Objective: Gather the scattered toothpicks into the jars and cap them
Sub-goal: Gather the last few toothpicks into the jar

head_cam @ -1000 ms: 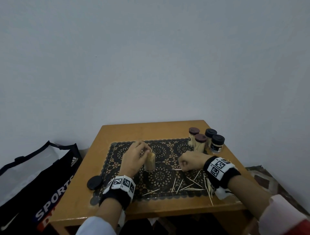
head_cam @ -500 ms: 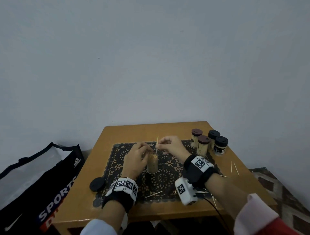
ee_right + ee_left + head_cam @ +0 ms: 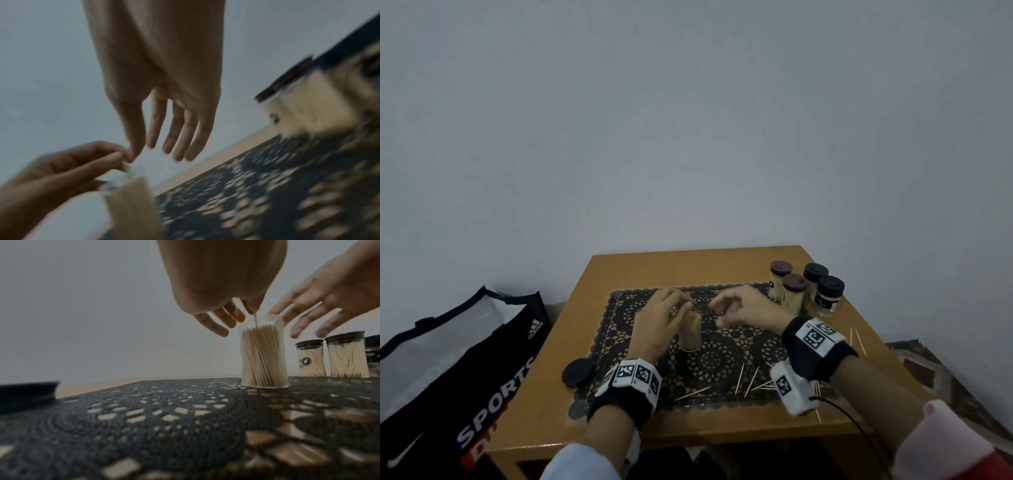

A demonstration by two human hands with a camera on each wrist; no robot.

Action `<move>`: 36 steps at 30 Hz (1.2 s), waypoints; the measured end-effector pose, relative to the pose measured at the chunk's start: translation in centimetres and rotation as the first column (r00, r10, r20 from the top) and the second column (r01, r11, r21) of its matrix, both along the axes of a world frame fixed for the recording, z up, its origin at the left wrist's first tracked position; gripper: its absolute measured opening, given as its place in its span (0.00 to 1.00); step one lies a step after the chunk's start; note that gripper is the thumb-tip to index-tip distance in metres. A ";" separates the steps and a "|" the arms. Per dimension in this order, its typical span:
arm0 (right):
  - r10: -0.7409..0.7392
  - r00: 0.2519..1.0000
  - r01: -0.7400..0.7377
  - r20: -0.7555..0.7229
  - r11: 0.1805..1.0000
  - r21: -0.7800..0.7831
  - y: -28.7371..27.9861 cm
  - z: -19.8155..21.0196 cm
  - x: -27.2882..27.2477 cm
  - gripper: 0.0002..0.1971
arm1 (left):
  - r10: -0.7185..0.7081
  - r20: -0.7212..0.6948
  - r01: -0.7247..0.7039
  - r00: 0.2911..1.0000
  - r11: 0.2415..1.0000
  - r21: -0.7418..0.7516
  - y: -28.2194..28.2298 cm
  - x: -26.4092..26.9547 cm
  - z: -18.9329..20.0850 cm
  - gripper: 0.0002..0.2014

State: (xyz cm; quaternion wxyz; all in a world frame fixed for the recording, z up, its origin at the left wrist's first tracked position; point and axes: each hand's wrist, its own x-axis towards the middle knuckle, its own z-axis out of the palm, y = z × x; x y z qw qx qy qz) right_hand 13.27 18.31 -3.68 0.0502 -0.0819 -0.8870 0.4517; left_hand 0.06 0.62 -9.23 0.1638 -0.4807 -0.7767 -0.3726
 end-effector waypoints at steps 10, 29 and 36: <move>0.281 0.869 -0.449 0.408 0.795 0.408 1.8 -2.1 4.3 0.27 | 0.034 0.049 -0.031 0.998 0.998 -0.055 0.2 -0.3 -0.3 0.08; 0.343 0.873 -0.488 0.347 0.631 0.603 0.1 -2.3 5.4 0.10 | 0.046 0.053 -0.040 0.998 0.994 -0.101 0.2 -0.3 -0.3 0.09; 0.297 0.896 -0.443 0.329 0.570 0.692 0.3 -2.7 6.9 0.05 | 0.042 0.068 -0.034 0.997 0.993 -0.112 0.1 -0.2 -0.2 0.10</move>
